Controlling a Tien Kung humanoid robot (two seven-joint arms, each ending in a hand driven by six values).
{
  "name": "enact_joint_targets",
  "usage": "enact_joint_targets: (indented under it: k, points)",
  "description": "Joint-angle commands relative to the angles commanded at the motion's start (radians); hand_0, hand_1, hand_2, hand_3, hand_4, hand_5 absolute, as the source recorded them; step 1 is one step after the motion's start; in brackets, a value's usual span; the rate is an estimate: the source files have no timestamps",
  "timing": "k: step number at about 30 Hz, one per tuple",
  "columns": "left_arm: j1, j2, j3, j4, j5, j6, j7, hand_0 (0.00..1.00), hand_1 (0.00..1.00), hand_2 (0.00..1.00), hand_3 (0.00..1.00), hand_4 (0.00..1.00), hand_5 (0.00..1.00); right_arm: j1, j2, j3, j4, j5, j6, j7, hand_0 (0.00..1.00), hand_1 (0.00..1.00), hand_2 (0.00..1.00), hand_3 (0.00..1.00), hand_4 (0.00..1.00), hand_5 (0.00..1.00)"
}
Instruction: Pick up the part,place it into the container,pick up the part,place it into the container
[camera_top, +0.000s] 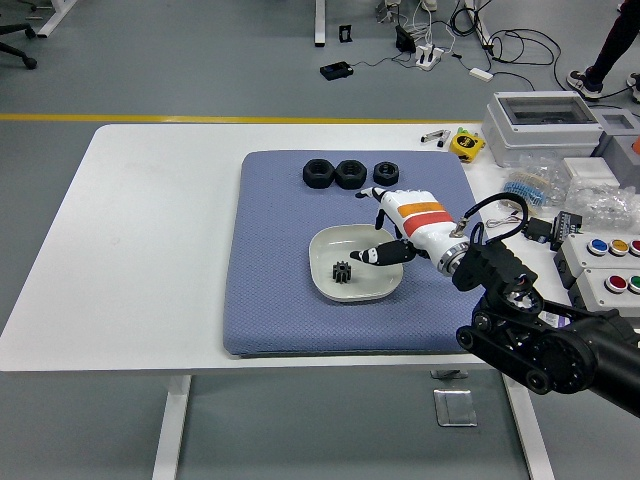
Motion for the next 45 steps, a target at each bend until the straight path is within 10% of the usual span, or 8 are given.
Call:
enact_joint_targets:
  k: [1,6,7,29,45]
  points:
    - [0.0,0.0,0.0,0.0,0.001,0.0,0.0,0.602,0.582,0.651,0.596,0.583,0.579,0.007,-0.002,0.005,-0.011,0.003,0.001,0.004,0.42,0.558,0.646,0.817,0.998,0.438]
    - [-0.002,0.0,-0.002,0.0,0.004,0.0,0.002,0.602,0.582,0.651,0.596,0.583,0.579,0.042,-0.009,-0.006,-0.086,0.037,0.05,0.016,0.42,0.558,0.646,0.817,0.998,0.438]
    - [-0.002,0.0,-0.003,-0.001,0.004,0.0,0.002,0.597,0.583,0.655,0.595,0.582,0.577,0.047,-0.011,-0.01,-0.098,0.04,0.063,0.015,0.721,0.73,0.753,0.801,0.963,0.426]
    - [-0.002,-0.005,-0.006,-0.004,0.016,-0.002,0.002,0.598,0.585,0.669,0.595,0.582,0.578,0.124,-0.077,-0.157,-0.239,0.01,0.282,0.112,0.735,0.739,0.746,0.694,0.905,0.406]
    - [-0.014,-0.009,0.021,-0.009,-0.011,-0.001,-0.022,0.596,0.591,0.673,0.595,0.584,0.58,0.133,-0.071,-0.195,-0.281,0.027,0.293,0.125,0.738,0.736,0.744,0.693,0.869,0.384]
